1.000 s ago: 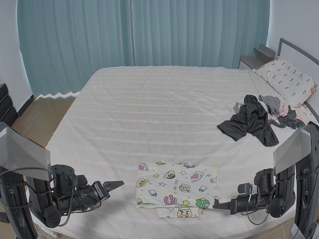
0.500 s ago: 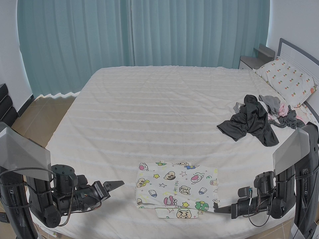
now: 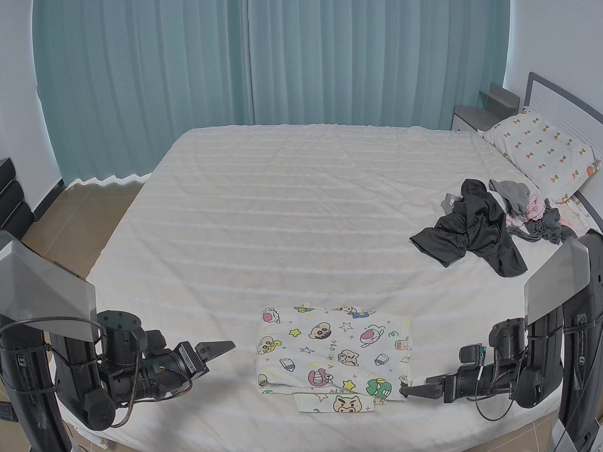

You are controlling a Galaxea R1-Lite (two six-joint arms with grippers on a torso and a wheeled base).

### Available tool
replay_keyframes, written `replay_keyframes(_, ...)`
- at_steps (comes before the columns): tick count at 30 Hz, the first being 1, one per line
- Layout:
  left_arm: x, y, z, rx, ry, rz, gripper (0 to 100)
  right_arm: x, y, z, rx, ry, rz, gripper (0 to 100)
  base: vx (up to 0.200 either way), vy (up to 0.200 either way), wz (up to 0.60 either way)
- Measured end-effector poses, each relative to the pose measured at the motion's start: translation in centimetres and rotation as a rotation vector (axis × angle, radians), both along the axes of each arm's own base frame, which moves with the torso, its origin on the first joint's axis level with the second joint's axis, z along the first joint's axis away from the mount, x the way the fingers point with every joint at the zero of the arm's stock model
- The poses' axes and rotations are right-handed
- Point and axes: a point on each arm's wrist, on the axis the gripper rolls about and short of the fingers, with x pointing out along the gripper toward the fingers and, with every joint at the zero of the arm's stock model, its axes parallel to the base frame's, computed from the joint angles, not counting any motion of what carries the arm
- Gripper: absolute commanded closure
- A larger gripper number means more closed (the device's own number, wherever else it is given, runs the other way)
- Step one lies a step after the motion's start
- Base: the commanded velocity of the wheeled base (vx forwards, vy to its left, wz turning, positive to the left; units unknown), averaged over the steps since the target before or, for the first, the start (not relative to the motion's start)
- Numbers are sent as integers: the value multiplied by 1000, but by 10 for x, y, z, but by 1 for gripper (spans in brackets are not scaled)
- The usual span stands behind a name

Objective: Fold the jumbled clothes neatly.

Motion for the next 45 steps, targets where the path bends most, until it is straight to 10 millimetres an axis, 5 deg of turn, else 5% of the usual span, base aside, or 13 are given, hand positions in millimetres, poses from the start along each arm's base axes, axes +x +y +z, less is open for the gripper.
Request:
replay_keyframes(11, 0, -3, -2, -24, 12, -46, 0, 81, 16, 13, 55, -128, -195, 0, 0, 0, 0)
replay_keyframes(17, 2, -4, -4, -30, 17, -62, 0, 106, 28, 8, 103, -108, -226, 0, 0, 0, 0)
replay_keyframes(45, 3, -6, -7, -22, 25, -65, 0, 119, 31, -7, 98, -78, -230, 0, 0, 0, 0)
